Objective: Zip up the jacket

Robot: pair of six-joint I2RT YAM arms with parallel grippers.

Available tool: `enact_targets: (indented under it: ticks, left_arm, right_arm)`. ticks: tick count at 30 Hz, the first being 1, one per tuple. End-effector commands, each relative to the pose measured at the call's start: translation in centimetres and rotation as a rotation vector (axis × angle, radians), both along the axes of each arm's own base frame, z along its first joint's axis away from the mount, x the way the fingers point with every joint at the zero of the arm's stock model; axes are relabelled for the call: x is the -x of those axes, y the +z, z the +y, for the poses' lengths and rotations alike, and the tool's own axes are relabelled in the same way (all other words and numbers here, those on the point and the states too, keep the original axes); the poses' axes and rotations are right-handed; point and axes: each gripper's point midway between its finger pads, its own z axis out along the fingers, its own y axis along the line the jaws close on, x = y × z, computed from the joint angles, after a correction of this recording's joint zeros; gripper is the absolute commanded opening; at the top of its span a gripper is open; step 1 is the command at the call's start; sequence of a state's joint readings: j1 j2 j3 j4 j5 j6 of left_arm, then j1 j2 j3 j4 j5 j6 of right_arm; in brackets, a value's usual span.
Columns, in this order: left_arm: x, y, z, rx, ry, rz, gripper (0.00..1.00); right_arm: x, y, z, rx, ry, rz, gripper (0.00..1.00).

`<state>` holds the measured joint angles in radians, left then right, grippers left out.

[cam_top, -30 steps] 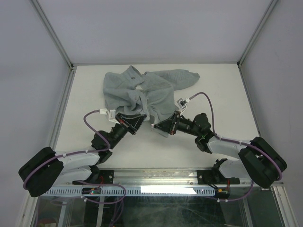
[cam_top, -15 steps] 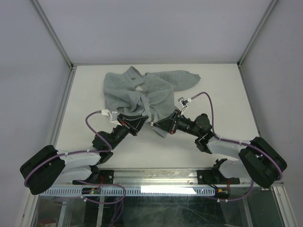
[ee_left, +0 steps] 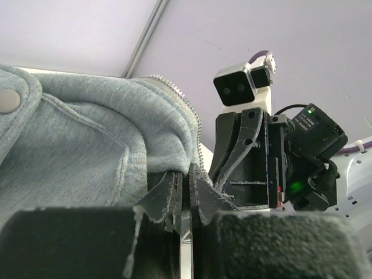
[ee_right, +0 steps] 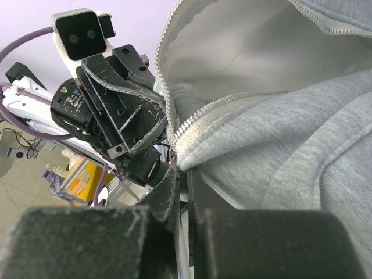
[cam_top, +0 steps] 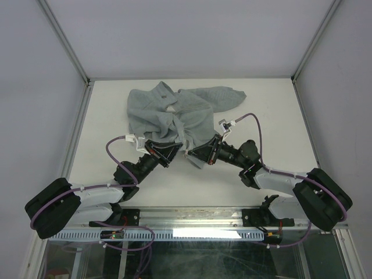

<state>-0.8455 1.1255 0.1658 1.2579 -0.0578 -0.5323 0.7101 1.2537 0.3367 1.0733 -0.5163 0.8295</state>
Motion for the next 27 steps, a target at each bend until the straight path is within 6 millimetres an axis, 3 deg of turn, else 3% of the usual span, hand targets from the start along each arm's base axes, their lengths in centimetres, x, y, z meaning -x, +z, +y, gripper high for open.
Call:
enact_targets:
  ticks: [1,27]
  left_arm:
    - [1.14,3.41,-0.15,0.075,-0.035,-0.098,0.00]
    - [1.17,4.37,0.35,0.106,-0.019,-0.113,0.00]
  right_arm:
    - [0.27,3.95,0.30,-0.096,0.013,-0.108,0.00]
    - [0.50,3.73,0.81,-0.089,0.037,-0.102,0.00]
